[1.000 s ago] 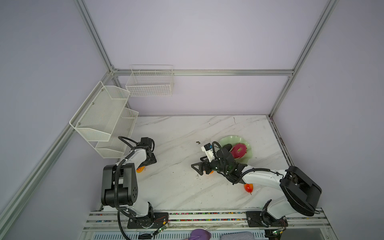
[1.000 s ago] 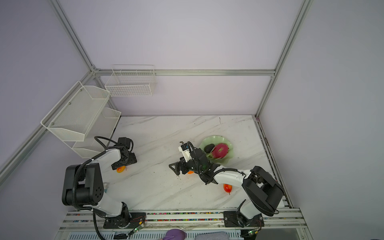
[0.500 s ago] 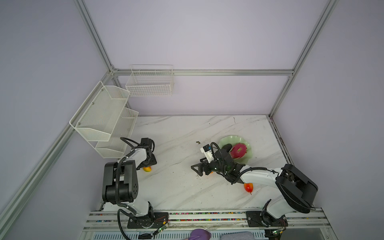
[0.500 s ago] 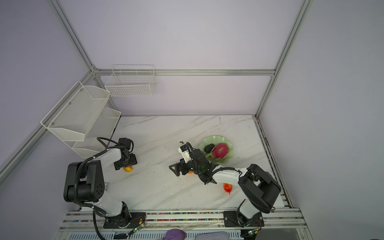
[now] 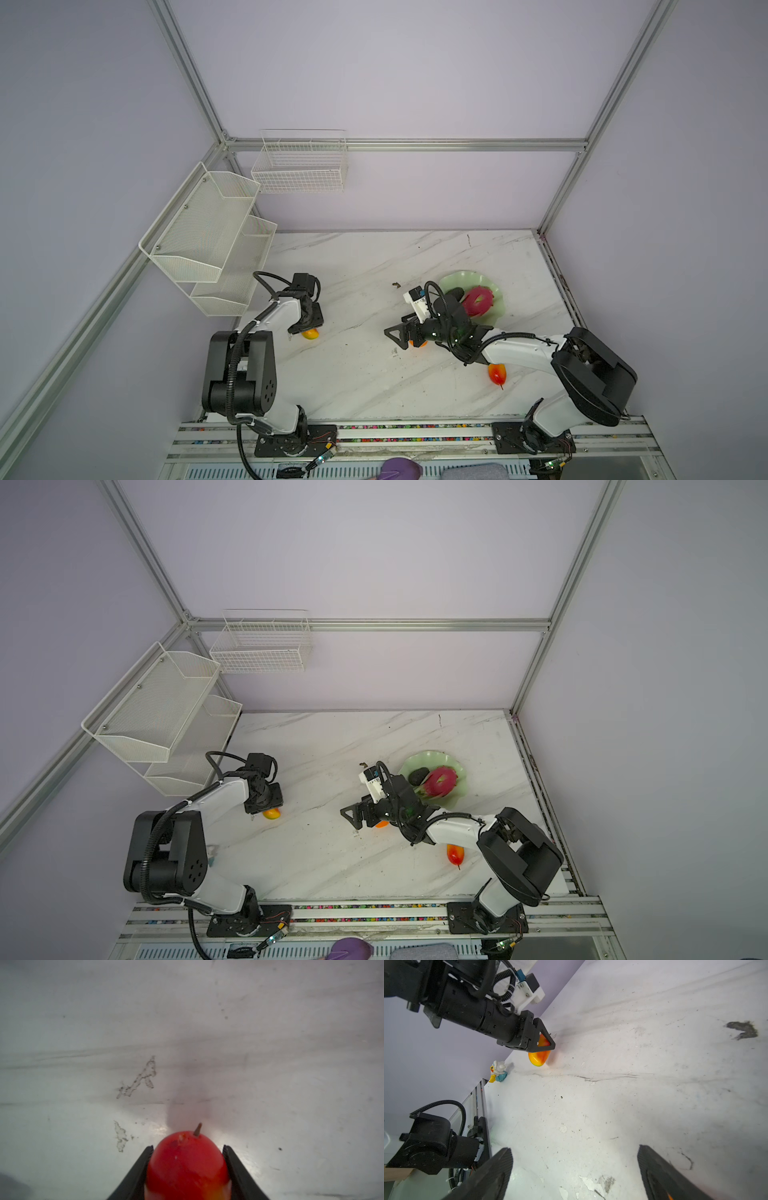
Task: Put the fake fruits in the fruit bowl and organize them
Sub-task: 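Carry the mango over the bowl and release it beside the avocado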
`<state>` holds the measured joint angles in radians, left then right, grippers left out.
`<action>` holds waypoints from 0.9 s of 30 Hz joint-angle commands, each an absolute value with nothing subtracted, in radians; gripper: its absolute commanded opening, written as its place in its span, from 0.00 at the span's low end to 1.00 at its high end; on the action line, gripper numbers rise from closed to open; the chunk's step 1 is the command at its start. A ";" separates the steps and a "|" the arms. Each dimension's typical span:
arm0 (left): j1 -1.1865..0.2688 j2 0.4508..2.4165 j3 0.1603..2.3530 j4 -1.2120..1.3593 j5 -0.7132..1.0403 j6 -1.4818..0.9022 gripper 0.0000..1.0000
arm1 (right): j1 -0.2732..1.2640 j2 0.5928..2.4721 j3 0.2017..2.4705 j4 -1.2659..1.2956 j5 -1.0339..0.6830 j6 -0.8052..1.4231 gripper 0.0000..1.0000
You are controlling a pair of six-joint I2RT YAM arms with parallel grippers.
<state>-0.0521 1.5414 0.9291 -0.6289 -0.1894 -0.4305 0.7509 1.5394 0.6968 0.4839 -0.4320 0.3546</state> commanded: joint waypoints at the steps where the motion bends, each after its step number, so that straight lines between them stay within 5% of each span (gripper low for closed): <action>1: -0.131 1.521 1.096 -0.618 -0.165 -0.477 0.41 | 0.596 1.450 0.647 0.496 -0.519 0.404 0.97; 9: -0.442 1.735 1.513 -0.597 -0.113 -0.444 0.41 | 0.300 1.128 0.580 0.290 -0.562 0.395 0.97; 18: -0.662 2.130 2.079 -0.508 0.086 -0.234 0.40 | 0.019 1.013 0.479 0.282 -0.691 0.559 0.97; 27: -0.706 2.272 2.121 -0.275 0.211 -0.094 0.40 | 0.001 0.931 0.484 0.265 -0.697 0.542 0.97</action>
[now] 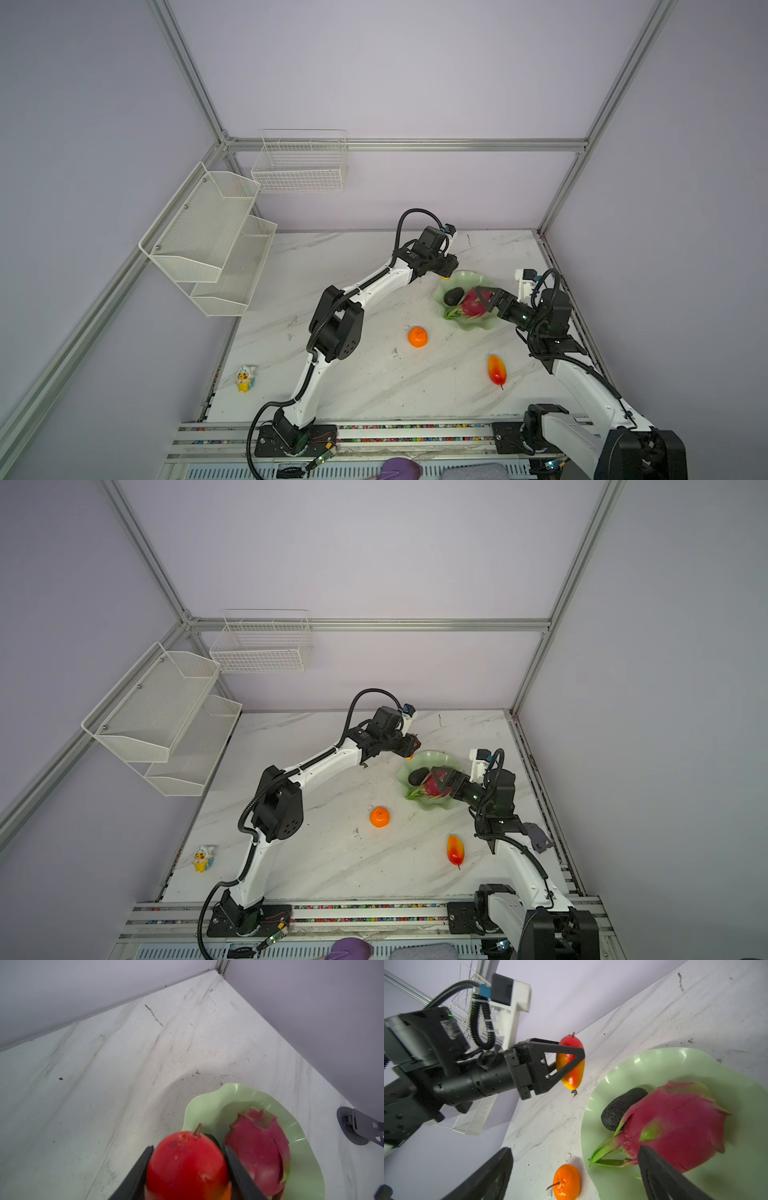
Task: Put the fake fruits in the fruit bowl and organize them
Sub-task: 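Carry the mango over the bowl and release it beside the avocado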
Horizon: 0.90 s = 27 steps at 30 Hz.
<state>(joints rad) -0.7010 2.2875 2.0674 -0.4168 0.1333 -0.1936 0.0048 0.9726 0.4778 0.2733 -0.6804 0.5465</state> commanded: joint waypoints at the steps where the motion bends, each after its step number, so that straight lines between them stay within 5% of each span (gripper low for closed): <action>1: -0.717 2.274 2.104 -0.247 0.208 -0.066 0.41 | 0.001 0.922 0.485 0.253 -0.695 0.530 0.97; 27: -0.774 2.438 2.091 -0.057 0.253 -0.001 0.49 | 0.001 0.878 0.481 0.188 -0.667 0.476 0.97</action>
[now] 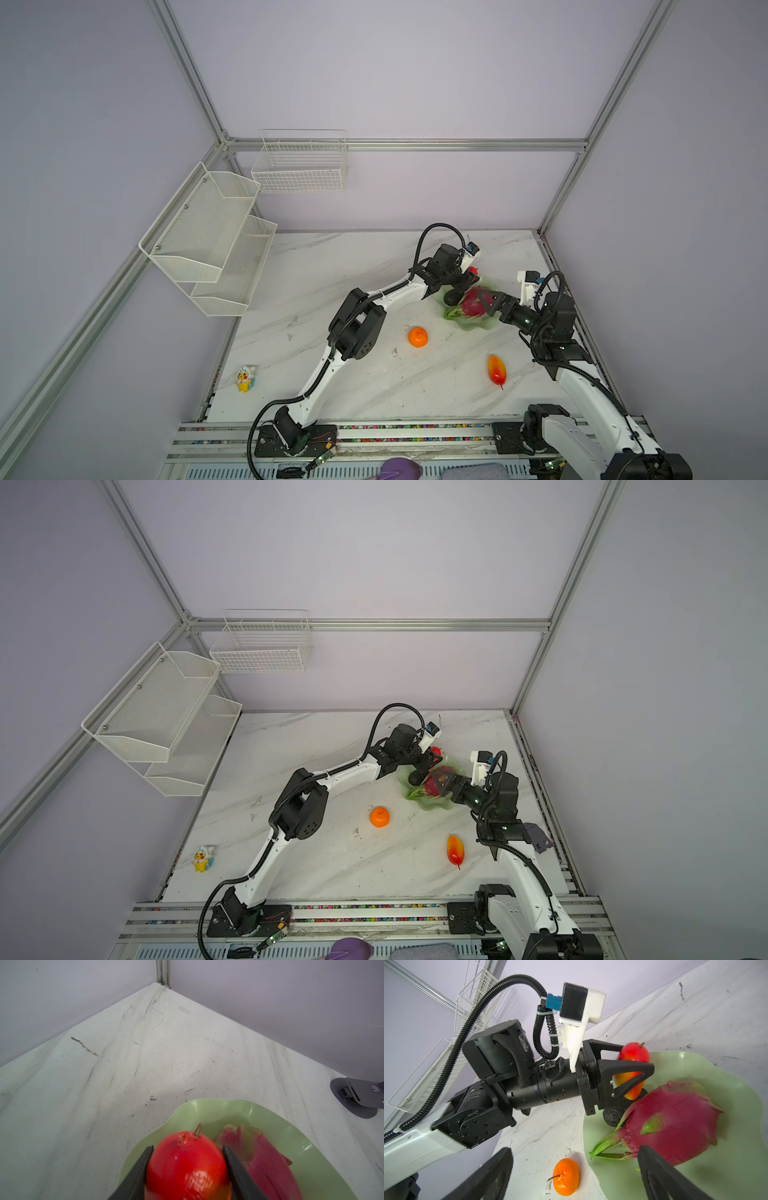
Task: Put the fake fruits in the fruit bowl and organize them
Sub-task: 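Carry the mango over the bowl and release it beside the avocado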
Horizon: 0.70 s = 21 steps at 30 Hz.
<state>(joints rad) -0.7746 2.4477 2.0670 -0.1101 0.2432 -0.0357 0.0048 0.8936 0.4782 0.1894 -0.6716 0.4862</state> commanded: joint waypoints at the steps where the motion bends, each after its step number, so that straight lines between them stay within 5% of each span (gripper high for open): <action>1: -0.775 2.442 2.091 -0.059 0.257 -0.001 0.50 | 0.000 0.878 0.480 0.187 -0.667 0.474 0.97; 17: -0.774 2.454 2.082 -0.060 0.293 0.008 0.65 | 0.000 0.882 0.471 0.167 -0.629 0.489 0.97; 21: -0.775 2.401 2.043 -0.034 0.291 0.004 0.67 | 0.000 0.870 0.498 0.049 -0.511 0.436 0.97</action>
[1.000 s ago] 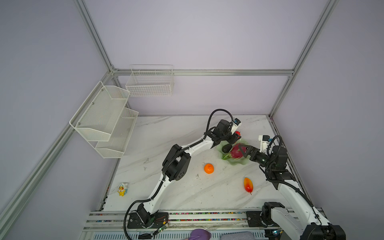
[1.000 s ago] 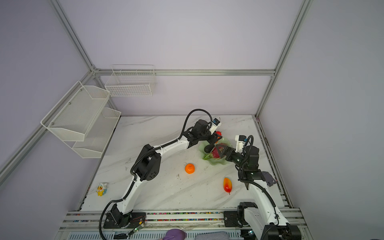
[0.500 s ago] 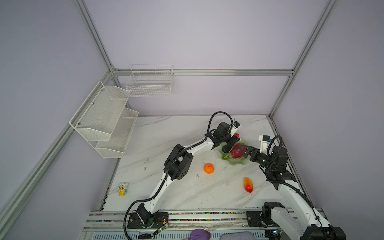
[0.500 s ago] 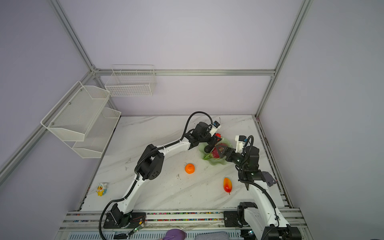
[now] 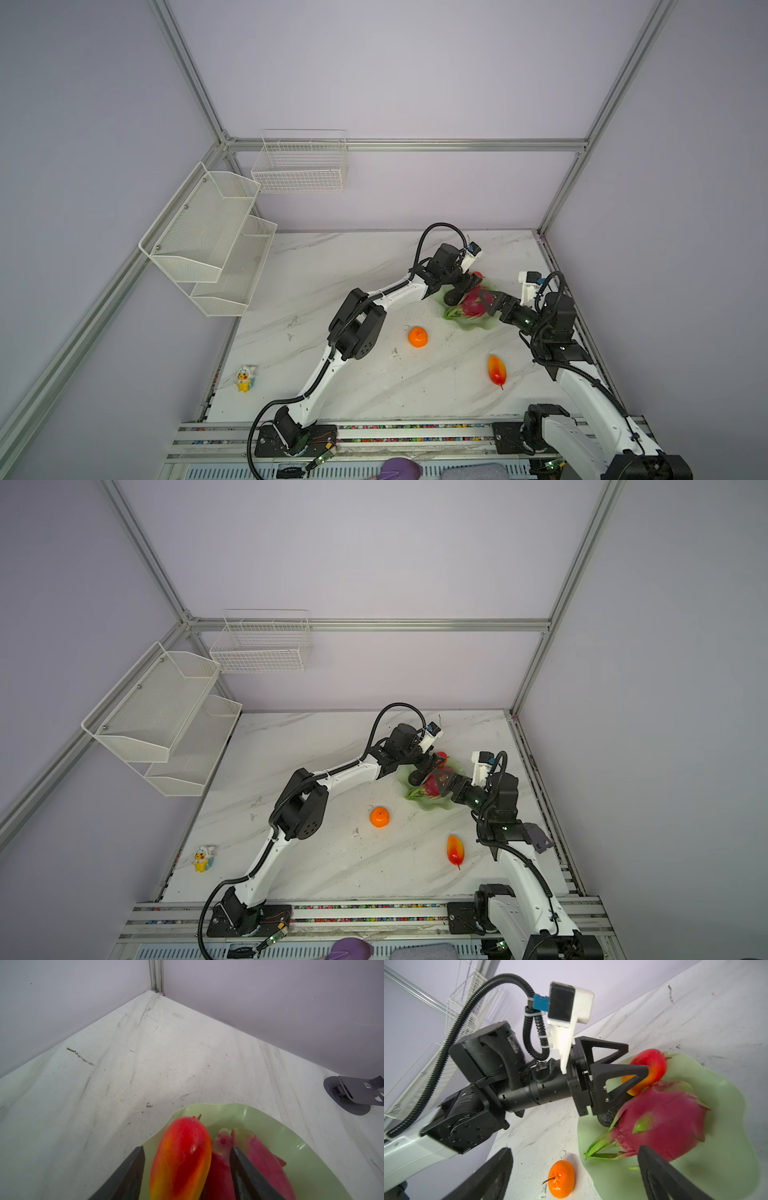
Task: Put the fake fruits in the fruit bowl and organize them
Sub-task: 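Carry the mango over the bowl and release it beside the avocado, then grasp the small red-yellow mango nearer the robot with the left gripper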
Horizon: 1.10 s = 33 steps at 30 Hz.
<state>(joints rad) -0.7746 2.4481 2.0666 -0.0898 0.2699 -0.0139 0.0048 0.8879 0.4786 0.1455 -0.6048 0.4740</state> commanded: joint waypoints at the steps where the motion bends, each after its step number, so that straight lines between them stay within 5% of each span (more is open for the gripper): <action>1: -0.774 2.373 2.015 -0.013 0.286 0.003 0.69 | 0.000 0.863 0.502 0.025 -0.482 0.425 0.97; 6: -0.772 2.154 1.807 0.069 0.213 -0.026 0.84 | 0.000 0.825 0.522 -0.053 -0.370 0.398 0.97; 15: -0.886 1.875 1.395 0.001 0.164 -0.319 0.86 | 0.000 0.856 0.526 -0.098 -0.270 0.517 0.97; 24: -1.117 1.944 1.360 -0.015 0.108 -0.773 0.86 | -0.001 0.696 0.581 -0.133 -0.459 0.423 0.97; 33: -1.188 2.028 1.378 0.025 -0.001 -0.952 0.85 | 0.000 0.414 0.608 -0.234 -0.425 0.485 0.97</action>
<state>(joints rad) -1.1706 2.0266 1.3819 -0.0269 0.0498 -0.8539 -0.0010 0.4538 0.5873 -0.1802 -0.4099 0.4622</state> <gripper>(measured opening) 0.852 0.974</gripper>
